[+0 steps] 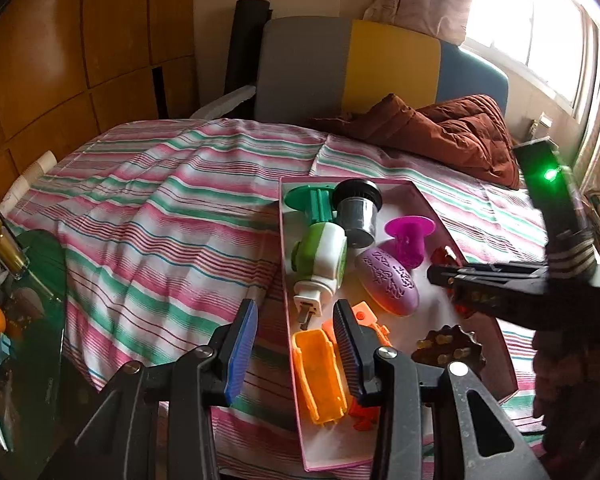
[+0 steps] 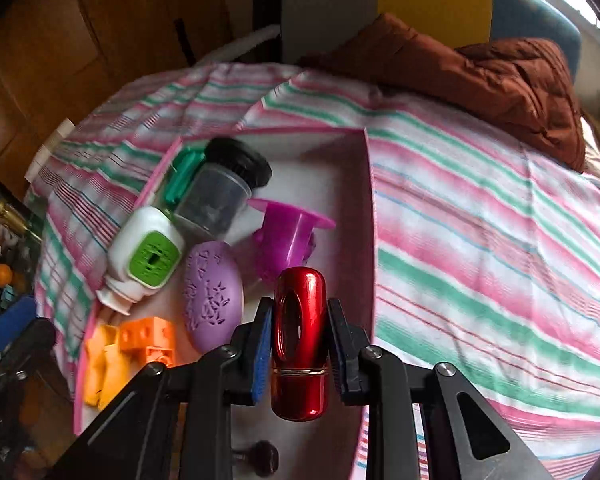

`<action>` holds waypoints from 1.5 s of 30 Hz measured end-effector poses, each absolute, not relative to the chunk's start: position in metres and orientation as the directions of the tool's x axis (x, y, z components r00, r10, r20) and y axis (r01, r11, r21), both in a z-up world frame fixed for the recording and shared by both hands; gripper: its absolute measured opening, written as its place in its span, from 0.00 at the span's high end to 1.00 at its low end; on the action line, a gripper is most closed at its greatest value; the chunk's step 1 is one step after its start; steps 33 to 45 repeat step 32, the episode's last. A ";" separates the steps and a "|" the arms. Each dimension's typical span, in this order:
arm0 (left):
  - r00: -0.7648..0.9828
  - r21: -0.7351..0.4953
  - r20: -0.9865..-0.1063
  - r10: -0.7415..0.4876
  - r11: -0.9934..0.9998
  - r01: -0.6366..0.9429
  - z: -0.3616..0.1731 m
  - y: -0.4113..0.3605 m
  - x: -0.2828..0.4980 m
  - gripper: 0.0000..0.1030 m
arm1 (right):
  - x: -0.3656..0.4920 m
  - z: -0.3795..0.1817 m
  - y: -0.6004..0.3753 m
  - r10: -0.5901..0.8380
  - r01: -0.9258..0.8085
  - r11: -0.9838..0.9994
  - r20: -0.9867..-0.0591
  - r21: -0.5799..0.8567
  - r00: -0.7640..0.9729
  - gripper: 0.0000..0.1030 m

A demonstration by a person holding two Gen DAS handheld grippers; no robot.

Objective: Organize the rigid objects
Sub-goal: 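Lower the red cylinder into the tray and open the right gripper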

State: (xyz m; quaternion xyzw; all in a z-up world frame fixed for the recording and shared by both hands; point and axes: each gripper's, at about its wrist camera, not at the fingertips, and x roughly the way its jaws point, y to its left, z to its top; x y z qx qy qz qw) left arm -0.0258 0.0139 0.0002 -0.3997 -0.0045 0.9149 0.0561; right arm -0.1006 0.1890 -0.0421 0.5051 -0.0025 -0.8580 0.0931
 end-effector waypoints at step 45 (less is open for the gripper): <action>-0.755 -0.022 -0.654 0.048 -0.999 -0.045 0.012 0.017 0.001 0.55 | -0.002 -0.010 0.179 -0.037 0.050 -0.999 -0.723 0.004 -0.690 0.40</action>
